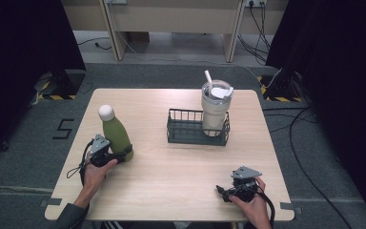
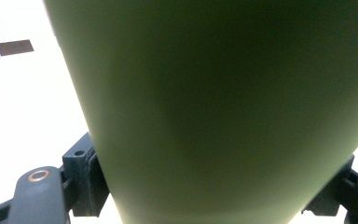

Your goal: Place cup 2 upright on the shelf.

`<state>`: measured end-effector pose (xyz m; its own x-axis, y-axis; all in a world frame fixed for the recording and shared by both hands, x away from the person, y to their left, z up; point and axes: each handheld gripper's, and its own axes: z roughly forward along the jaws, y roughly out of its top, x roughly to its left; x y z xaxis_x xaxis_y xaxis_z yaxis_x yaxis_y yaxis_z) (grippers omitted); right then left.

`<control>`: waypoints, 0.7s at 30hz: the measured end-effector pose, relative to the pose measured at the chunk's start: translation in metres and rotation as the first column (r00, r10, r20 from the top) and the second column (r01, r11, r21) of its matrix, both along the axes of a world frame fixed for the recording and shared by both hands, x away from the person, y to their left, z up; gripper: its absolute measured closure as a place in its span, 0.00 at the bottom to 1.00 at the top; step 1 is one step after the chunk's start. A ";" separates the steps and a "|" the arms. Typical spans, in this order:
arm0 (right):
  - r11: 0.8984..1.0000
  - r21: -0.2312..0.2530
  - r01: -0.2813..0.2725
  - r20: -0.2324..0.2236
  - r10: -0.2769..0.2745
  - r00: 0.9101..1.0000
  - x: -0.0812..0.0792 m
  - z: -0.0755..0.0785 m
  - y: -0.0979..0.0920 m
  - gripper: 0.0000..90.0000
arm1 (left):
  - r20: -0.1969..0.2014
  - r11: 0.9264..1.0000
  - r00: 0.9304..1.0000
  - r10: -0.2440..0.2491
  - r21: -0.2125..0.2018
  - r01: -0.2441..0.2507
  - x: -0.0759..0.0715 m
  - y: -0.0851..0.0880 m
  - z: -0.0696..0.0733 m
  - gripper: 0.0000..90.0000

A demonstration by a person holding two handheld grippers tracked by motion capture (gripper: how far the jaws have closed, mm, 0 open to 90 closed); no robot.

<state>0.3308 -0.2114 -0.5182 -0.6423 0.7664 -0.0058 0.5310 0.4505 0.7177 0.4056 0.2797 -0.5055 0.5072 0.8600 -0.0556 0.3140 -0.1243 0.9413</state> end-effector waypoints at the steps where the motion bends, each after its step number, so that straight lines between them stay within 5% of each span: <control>1: 1.000 0.000 0.000 0.000 0.000 1.000 0.000 0.000 0.000 0.13 | 0.002 1.000 1.000 0.000 0.001 0.000 0.000 0.000 0.000 0.22; 21: 1.000 0.000 0.000 0.000 0.000 1.000 0.000 0.000 0.000 0.13 | 0.000 0.999 0.999 -0.037 0.022 0.037 -0.005 -0.007 0.017 0.23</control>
